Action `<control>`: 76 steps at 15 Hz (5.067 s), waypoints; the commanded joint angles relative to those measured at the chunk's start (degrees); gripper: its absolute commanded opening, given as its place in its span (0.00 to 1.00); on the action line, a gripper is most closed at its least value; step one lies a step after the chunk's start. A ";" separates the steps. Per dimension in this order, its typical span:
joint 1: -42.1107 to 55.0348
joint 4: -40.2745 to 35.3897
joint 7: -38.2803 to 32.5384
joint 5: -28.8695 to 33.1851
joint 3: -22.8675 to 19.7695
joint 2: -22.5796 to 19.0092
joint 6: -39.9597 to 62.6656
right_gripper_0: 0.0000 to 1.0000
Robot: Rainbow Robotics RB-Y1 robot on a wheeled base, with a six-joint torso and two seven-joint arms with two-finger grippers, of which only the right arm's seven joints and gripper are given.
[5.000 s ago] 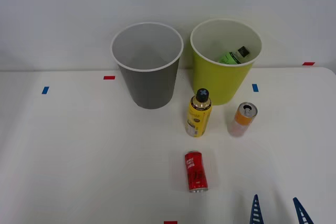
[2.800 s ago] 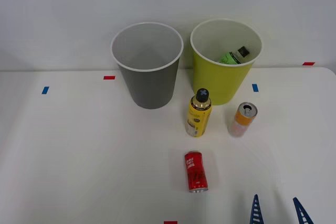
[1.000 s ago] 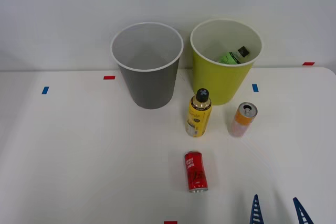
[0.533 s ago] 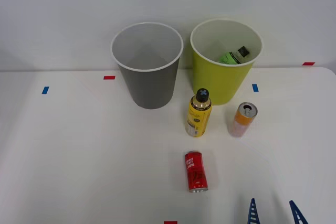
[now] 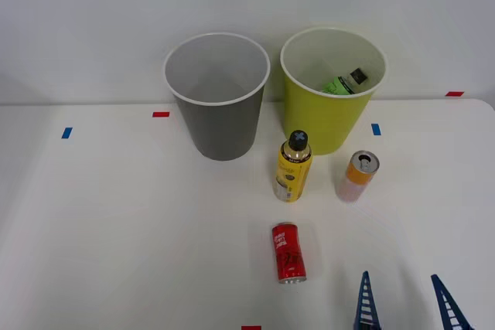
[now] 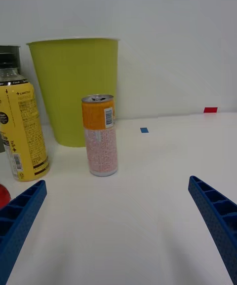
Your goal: Put cans in the gray bin, plastic bottles in the light green bin
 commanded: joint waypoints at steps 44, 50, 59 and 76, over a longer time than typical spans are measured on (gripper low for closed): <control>-37.61 9.07 9.79 -16.53 -4.63 0.27 26.05 0.95; -37.52 9.07 11.63 -16.88 -4.98 0.45 26.05 0.00; -34.54 8.98 12.07 -14.68 -5.42 0.01 21.48 0.00; -22.76 -28.64 -17.02 -13.45 -8.85 -11.50 38.62 0.00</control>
